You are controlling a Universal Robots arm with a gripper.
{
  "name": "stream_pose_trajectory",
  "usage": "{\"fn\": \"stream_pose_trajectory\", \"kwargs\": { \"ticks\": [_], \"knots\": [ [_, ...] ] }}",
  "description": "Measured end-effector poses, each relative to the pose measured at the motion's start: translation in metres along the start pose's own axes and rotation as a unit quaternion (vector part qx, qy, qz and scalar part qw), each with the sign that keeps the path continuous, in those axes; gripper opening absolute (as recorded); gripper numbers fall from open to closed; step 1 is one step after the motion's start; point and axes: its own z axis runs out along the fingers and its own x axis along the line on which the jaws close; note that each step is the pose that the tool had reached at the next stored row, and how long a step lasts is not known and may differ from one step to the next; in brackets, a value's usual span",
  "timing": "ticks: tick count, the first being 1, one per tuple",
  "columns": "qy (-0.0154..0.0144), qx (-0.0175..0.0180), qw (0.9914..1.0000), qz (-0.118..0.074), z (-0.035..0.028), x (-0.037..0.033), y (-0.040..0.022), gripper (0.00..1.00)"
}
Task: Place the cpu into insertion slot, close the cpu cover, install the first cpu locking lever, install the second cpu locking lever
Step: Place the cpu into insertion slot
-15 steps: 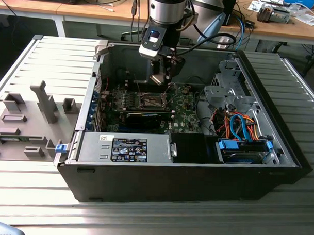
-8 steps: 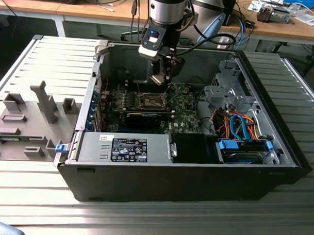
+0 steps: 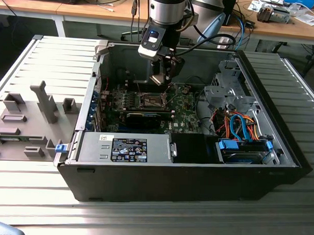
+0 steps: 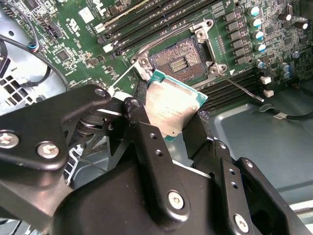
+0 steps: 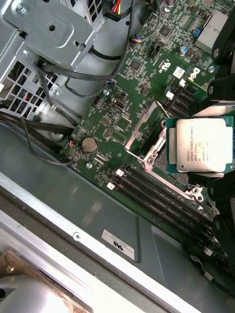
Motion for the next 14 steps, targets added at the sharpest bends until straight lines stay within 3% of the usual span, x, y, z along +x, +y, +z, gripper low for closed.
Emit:
{"fn": "stream_pose_trajectory", "kwargs": {
  "ticks": [14],
  "knots": [
    [-0.0021,0.0010,0.99995,0.010,0.0010,0.0000,-0.0001,0.54]
  ]
}}
